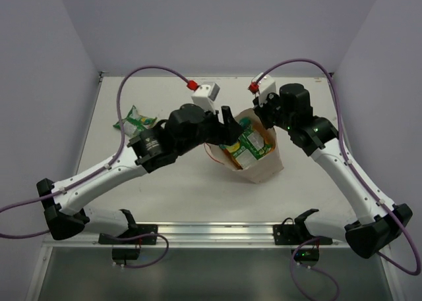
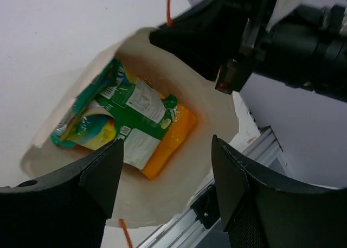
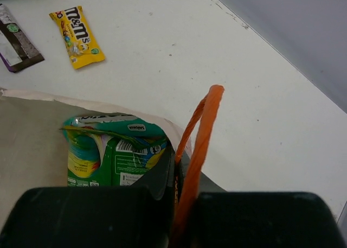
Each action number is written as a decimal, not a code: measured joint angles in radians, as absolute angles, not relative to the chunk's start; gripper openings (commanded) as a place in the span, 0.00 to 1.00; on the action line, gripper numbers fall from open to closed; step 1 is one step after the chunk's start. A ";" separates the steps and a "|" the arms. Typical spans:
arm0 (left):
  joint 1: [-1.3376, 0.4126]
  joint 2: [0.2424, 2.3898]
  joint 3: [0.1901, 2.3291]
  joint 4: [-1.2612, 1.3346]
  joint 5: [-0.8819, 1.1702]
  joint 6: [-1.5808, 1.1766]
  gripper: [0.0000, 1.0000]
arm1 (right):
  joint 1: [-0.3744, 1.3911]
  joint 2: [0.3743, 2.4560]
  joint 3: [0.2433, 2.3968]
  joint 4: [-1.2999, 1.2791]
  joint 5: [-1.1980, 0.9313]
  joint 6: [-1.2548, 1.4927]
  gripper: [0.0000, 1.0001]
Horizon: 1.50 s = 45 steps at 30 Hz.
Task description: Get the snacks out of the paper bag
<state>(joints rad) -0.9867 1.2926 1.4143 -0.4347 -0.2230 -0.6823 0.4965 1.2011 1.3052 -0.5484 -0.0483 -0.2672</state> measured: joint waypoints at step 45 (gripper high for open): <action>-1.034 1.338 1.581 -0.585 -0.548 -0.736 0.00 | 0.575 1.151 1.232 -0.492 0.036 -0.327 0.00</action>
<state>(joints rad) -1.0344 1.3376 1.5810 -0.5854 -0.5484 -0.7357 0.5747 1.1507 1.2324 -0.4923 0.0360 -0.3271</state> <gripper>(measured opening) 0.023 0.022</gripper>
